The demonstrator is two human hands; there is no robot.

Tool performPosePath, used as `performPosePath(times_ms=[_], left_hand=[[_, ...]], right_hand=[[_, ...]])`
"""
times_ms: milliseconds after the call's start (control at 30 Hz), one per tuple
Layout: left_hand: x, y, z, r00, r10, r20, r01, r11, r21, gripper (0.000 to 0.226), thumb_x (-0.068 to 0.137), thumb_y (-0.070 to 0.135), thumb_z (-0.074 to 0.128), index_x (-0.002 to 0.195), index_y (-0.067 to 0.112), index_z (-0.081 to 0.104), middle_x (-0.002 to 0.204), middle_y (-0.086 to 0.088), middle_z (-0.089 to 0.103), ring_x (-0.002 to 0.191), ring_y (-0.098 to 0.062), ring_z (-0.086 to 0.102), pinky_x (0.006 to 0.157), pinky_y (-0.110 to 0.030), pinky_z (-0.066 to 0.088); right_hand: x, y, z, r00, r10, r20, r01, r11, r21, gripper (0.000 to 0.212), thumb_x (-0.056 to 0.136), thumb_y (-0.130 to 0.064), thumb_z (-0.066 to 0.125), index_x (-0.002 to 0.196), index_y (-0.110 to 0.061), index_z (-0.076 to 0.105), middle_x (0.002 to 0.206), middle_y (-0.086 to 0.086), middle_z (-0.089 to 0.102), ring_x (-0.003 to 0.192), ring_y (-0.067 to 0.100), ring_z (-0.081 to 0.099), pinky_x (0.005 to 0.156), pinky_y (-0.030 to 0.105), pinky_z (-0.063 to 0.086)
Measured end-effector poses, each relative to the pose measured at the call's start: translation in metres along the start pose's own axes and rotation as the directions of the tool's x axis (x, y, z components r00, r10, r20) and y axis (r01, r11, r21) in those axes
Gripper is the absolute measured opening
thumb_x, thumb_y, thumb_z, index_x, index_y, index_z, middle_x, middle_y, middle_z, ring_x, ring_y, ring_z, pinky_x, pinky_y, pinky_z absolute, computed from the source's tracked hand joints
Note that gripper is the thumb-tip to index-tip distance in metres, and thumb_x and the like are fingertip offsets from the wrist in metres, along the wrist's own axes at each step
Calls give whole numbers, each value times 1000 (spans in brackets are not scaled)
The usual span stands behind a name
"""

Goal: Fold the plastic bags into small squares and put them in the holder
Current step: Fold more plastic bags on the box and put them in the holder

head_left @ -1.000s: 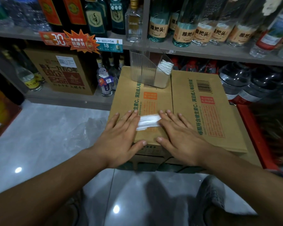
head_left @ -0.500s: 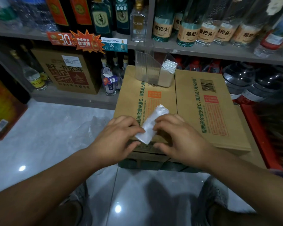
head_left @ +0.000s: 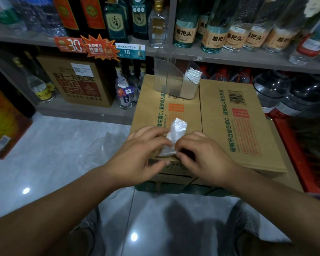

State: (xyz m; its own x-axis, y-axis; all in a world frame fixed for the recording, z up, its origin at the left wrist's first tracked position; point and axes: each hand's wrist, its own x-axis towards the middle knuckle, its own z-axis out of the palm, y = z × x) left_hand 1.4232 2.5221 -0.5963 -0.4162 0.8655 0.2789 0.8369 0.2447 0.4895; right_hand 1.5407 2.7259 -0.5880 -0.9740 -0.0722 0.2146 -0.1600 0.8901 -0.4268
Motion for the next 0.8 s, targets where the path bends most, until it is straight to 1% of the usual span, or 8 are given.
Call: performPosePath(times_ms=[67,133,200,300,367,467,633,800], left_hand=[[5,2,-2,999,11,39,-10,1000,-19,56,83,42,74,134,29,56,154,14,43,146,-10,33,115,-44,33],[9,3,-3,998,3,66,-1,1000,-25,65,81,36,77,140,28,51,152,14,45,145,-8,33,115,-45,32],[11,3,-2,996,-49,80,54,997,-57,62,81,37,76,138,33,51,140,14,52,137,-8,40,113,-44,34],[14,0,-2,988,-137,77,148,977,-156,49,76,53,64,123,47,50,120,22,54,122,-8,48,109,-44,40],[15,-2,-3,989,-132,72,143,973,-180,50,76,55,61,124,49,51,114,29,55,117,-5,49,106,-45,42],[15,-6,0,992,-99,78,109,984,-139,50,82,48,65,131,43,58,109,24,56,115,-7,47,104,-45,39],[14,-9,2,984,-127,127,138,987,-79,36,83,58,57,116,45,67,103,20,52,111,-6,43,101,-37,30],[15,-10,4,981,-184,56,186,982,-39,40,80,67,50,95,34,67,98,17,54,105,-8,44,89,-33,26]], right_hand=[[1,-1,-1,1000,10,-10,-10,1000,29,7,92,-23,63,94,-19,67,91,-8,66,91,17,54,82,38,48],[0,-3,-3,1000,21,6,-21,998,56,10,93,-26,59,93,-19,66,88,-8,66,91,17,55,81,39,48],[-2,-5,-5,999,41,23,-43,996,84,10,93,-27,59,94,-21,66,86,-9,64,91,13,54,79,37,48],[-3,-7,-8,993,120,12,-120,982,148,3,93,-25,64,93,-24,67,85,-8,58,84,3,53,71,24,44],[-2,-9,-8,986,168,7,-166,969,183,1,93,-23,65,92,-24,66,83,-8,55,79,2,53,65,17,39],[-1,-10,-6,984,177,6,-174,961,217,1,93,-21,65,93,-22,65,83,-7,55,77,3,53,64,16,38],[-2,-10,-7,980,199,12,-196,951,240,2,93,-20,65,91,-21,65,83,-7,57,77,5,55,65,25,43],[0,-10,-6,944,326,59,-318,841,437,10,96,-18,64,86,-21,64,74,-8,65,65,0,56,60,17,40]])
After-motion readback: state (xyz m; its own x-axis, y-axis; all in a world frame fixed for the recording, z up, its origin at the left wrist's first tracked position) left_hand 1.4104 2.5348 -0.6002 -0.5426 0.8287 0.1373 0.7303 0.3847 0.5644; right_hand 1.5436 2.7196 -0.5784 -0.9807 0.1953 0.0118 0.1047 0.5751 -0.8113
